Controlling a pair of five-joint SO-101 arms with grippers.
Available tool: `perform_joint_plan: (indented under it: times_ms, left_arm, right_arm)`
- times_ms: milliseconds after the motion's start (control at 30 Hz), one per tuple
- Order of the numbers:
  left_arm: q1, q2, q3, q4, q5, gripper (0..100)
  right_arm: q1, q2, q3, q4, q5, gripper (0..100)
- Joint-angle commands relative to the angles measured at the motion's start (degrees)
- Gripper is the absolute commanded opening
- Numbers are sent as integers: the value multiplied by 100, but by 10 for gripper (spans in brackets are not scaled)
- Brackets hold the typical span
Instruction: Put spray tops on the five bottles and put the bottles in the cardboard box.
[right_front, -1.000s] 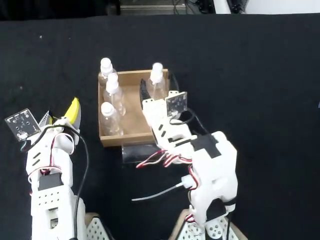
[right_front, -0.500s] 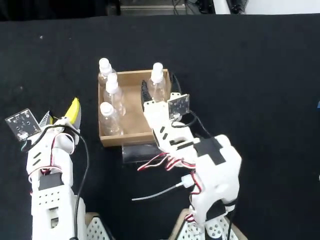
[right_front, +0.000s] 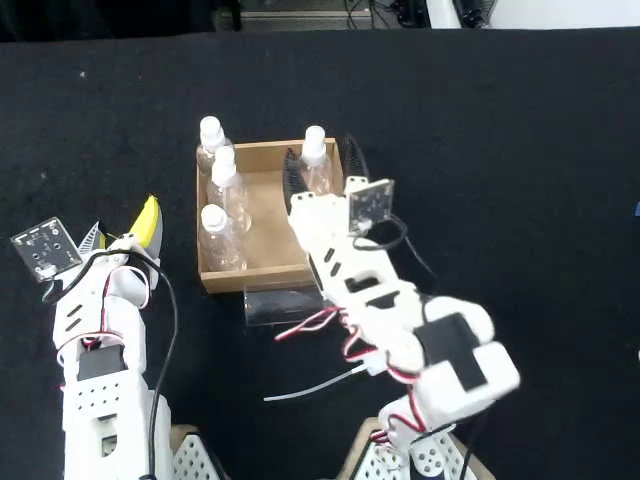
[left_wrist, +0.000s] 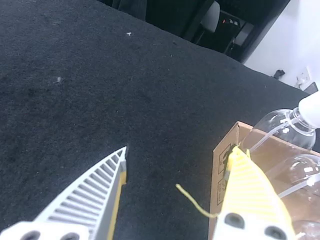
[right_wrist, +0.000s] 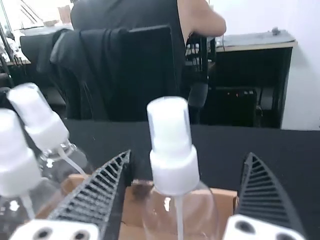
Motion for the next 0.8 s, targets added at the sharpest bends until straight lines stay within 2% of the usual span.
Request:
perform_joint_plan:
  times_ms: [0,267,333,433,633,767]
  left_arm:
    - [-13,-9,-40,-97,26,295]
    - [-22,9,-40,-105,44,295]
    - [-40,-26,22,-114,26,295]
    - [-13,-35,110,-132,26,295]
    - [-13,-35,110,-132,44,295]
    - [-13,-35,110,-141,62,295]
  right_arm:
    - [-105,-875,347,18,-62,301]
    - [-62,-2413,1341,202,-62,301]
    - [-62,-2791,1393,774,-88,301]
    - [26,-3407,1385,1749,-571,301]
    - [835,-5015,1235,3341,-1187,301]
    - [1204,-6202,1244,4782,-1732,304]
